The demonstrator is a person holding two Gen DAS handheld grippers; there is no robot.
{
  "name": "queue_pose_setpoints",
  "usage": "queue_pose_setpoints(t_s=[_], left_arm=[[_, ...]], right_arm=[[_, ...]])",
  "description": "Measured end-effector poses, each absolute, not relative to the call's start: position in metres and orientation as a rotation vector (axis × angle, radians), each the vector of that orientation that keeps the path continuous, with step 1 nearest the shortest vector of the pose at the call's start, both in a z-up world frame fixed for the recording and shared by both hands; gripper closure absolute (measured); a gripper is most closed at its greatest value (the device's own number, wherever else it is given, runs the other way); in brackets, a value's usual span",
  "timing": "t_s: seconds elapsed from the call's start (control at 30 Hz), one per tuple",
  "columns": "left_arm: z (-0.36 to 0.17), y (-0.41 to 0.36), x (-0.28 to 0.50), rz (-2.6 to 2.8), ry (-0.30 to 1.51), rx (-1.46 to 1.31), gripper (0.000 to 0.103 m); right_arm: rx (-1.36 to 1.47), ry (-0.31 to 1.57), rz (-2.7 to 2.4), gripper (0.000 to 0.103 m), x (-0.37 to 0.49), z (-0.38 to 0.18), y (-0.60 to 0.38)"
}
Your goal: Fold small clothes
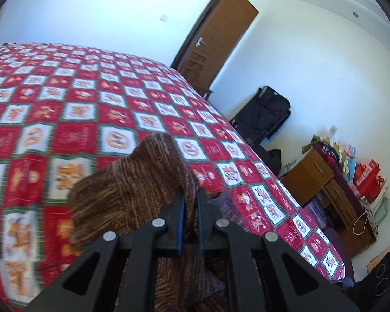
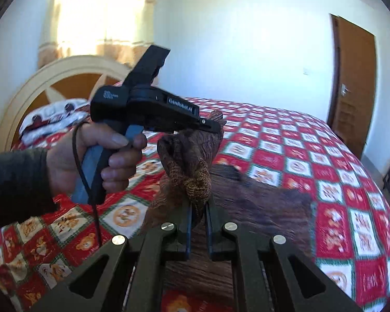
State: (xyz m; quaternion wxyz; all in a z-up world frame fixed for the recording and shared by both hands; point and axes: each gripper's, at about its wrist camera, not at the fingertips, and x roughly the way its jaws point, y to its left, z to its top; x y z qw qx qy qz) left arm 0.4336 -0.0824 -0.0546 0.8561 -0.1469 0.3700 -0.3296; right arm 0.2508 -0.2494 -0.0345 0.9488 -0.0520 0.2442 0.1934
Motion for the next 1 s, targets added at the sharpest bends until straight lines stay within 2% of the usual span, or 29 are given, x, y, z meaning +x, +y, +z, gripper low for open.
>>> queue_pose_setpoints(t_s=[0.47, 1.0], left_arm=[[-0.088, -0.21, 0.431, -0.774, 0.878, -0.09, 0.094], [-0.102, -0.256, 0.419, -0.73, 0.846, 0.103, 0.093]], right_arm=[[0.149, 0.64, 0.242, 0.096, 0.239, -0.068, -0.351], [0.313, 0.779, 0.203, 0.095, 0.239, -0.113, -0.389]])
